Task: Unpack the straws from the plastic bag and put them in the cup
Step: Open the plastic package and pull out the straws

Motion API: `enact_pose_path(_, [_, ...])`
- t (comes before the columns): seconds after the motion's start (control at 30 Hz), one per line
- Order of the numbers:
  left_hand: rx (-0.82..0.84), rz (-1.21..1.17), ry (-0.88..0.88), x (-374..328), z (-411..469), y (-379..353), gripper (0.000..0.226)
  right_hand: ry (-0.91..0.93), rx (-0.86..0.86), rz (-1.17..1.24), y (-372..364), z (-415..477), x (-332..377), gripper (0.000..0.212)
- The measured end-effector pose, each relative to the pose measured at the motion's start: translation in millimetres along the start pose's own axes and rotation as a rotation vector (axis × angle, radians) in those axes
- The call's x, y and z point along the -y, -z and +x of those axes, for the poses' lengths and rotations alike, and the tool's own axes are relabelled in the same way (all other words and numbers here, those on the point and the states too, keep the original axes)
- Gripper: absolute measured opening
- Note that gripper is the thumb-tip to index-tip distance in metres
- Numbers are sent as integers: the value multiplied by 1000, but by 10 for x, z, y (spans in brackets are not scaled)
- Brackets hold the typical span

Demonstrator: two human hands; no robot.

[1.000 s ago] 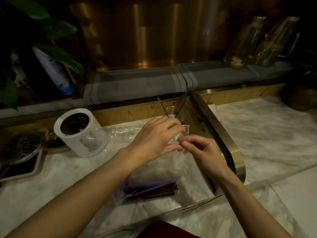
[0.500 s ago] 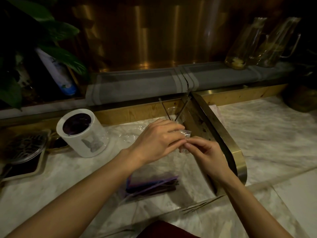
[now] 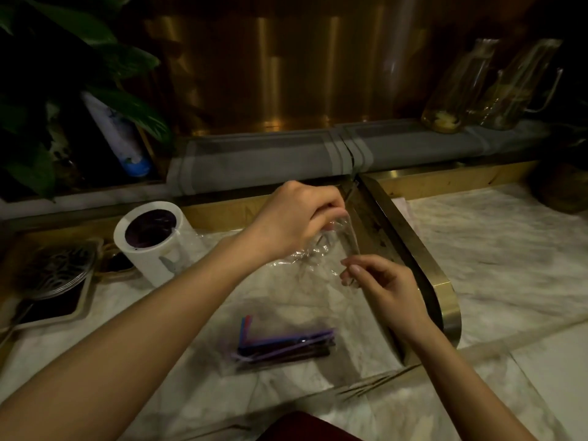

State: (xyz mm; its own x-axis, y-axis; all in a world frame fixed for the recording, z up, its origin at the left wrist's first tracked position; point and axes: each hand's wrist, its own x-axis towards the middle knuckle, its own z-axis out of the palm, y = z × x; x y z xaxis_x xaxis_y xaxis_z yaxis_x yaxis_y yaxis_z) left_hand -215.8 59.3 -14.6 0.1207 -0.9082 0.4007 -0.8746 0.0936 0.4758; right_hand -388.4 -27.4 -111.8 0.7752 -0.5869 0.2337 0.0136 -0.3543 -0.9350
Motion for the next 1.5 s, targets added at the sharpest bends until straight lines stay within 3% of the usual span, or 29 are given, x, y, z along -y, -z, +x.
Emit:
enact_pose_path(0.13, [78, -29, 18, 10, 60, 46, 11, -3, -2, -49, 10, 7, 42, 19])
enact_pose_path(0.27, [152, -62, 37, 11, 50, 55, 11, 58, -22, -39, 14, 138, 256, 33])
enact_pose_path(0.4, [153, -79, 46, -13, 41, 97, 12, 178, -46, -144, -32, 340, 421, 19])
enact_pose_path(0.53, [149, -118, 101, 18, -38, 225, 16, 192, -71, -173, -59, 393, 433, 20])
enact_pose_path(0.6, [105, -38, 107, 91, -185, 250, 25, 188, -65, -152, -62, 389, 431, 21])
enact_pose_path(0.7, [-4, 316, 20, 225, -524, 196, 50, 181, -67, -124, -75, 379, 431, 19])
enact_pose_path(0.87, [-209, 393, -12, 411, -844, 71, 27, 180, -70, -70, -88, 361, 438, 19])
enact_pose_path(0.97, [-227, 342, -49, 430, -843, 35, 12, 181, -60, -66, -74, 347, 432, 17])
enact_pose_path(1.13, [-134, 189, 33, 395, -774, 156, 6, 164, -56, -54, -46, 326, 421, 16])
enact_pose_path(1.4, [208, -194, 324, 286, -420, 597, 5, 177, -85, -28, -74, 314, 470, 15])
enact_pose_path(1.5, [242, -258, 370, 297, -354, 672, 8, 174, -90, -23, -64, 314, 462, 17])
